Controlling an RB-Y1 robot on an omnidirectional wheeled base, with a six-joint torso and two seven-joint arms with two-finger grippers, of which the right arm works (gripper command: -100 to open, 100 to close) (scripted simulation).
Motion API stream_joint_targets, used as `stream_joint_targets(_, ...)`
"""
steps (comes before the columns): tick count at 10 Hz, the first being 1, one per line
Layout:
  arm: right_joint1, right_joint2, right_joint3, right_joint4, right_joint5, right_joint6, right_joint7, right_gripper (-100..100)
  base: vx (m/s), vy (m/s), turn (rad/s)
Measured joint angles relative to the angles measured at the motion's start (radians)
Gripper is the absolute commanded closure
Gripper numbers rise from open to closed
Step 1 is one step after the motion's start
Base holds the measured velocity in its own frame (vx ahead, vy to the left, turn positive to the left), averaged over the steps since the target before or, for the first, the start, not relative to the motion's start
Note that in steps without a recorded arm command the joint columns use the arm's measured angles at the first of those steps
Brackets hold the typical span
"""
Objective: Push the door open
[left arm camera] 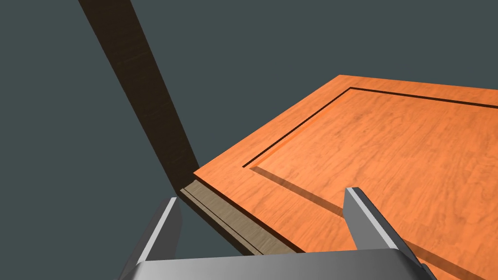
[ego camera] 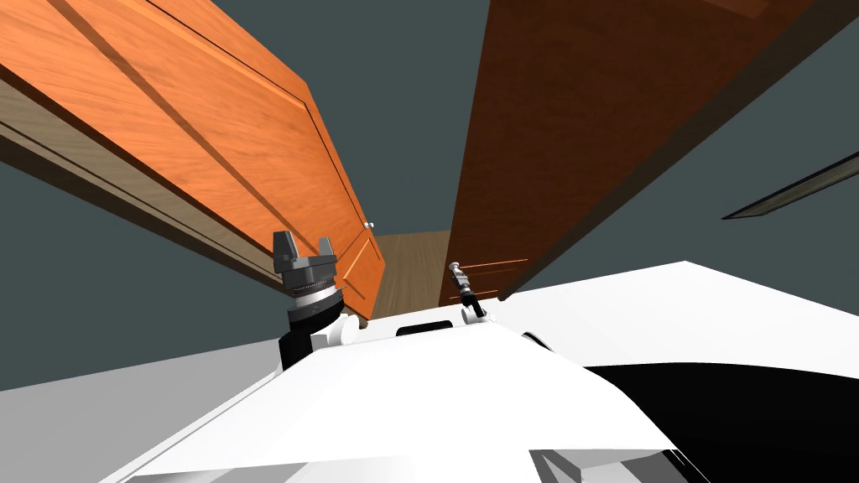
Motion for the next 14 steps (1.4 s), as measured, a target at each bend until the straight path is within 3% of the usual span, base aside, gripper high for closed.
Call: stream_joint_targets(14, 0.002, 0.020, -0.044, -0.010, -0.044, -0.006, -0.334, 100, 0.035, 0.000, 0.014)
